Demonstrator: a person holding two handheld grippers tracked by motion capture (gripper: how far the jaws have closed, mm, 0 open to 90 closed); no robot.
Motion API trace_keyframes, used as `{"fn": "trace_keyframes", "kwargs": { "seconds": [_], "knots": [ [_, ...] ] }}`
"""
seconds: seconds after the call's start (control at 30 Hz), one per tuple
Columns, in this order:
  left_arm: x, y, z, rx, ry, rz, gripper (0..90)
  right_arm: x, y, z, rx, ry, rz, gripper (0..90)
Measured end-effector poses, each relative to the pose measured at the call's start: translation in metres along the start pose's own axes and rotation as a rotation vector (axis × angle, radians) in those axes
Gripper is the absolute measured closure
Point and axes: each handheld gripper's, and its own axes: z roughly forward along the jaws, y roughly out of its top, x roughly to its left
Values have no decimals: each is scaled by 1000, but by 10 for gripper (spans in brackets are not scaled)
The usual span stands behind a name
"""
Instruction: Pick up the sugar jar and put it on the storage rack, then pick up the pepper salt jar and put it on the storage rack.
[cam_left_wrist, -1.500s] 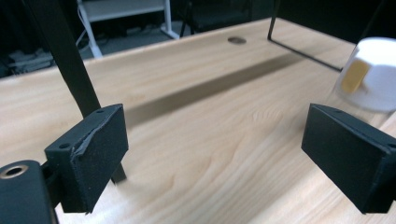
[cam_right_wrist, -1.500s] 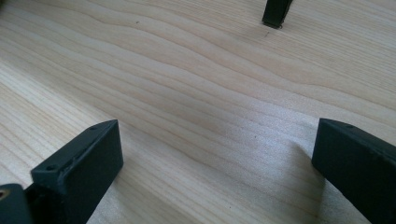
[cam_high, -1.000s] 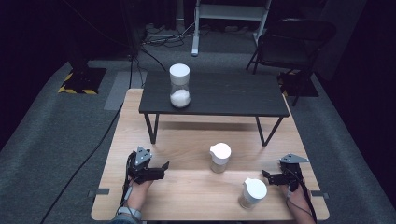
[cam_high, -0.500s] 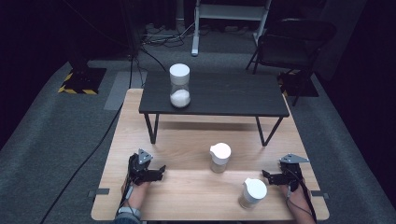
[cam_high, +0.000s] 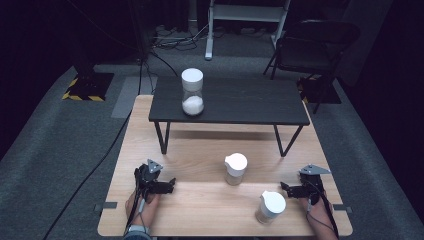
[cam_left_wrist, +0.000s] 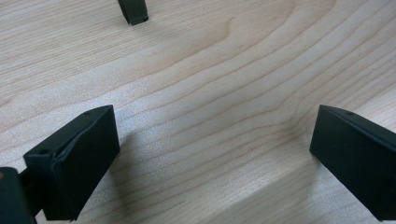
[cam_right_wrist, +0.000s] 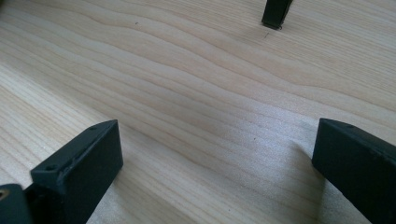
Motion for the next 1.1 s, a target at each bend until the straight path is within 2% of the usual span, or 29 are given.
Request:
{"fn": "trace_keyframes", "kwargs": {
  "seconds": [1.1],
  "knots": [
    [-1, 0, 0, 0, 5, -6, 13, -2, 1, 0, 0, 5, 5, 22]
  ]
}}
